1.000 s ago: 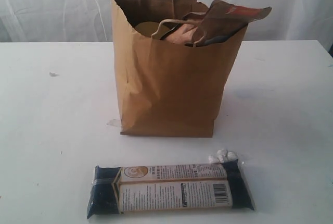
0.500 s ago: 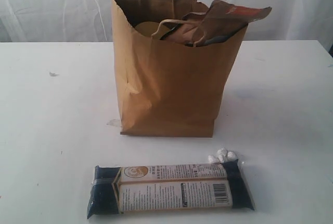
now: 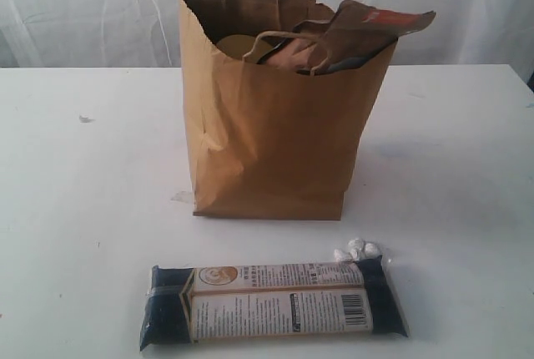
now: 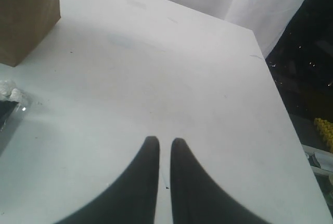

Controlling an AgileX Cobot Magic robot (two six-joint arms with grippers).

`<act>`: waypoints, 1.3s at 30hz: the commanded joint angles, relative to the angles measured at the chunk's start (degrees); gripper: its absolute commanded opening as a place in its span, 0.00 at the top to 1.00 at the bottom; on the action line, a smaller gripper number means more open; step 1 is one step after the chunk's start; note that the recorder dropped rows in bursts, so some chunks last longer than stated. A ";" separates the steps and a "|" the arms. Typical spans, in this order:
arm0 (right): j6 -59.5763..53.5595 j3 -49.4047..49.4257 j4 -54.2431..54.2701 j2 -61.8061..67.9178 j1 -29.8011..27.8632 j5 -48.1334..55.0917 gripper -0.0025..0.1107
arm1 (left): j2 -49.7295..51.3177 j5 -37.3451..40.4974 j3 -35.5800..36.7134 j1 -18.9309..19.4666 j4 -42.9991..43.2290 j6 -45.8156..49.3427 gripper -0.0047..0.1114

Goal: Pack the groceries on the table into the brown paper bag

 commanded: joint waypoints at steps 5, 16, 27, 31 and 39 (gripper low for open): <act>0.17 0.10 0.00 -0.34 0.18 -0.79 0.91 | -11.31 0.91 0.98 -7.68 23.79 0.50 0.96; 0.17 0.10 0.00 -0.34 0.18 -0.79 0.91 | -38.72 -3.79 24.51 -10.18 25.12 -1.23 0.96; 0.17 0.10 0.00 -0.34 0.18 -0.79 0.91 | -52.23 13.69 42.13 -10.23 24.57 -8.32 0.96; 0.17 0.10 0.00 -0.34 0.18 -0.79 0.91 | -55.88 15.34 42.13 -10.23 24.19 -9.25 0.96; 0.17 0.10 0.00 -0.34 0.18 -0.79 0.91 | -57.90 13.87 42.13 -10.23 25.37 -8.21 0.96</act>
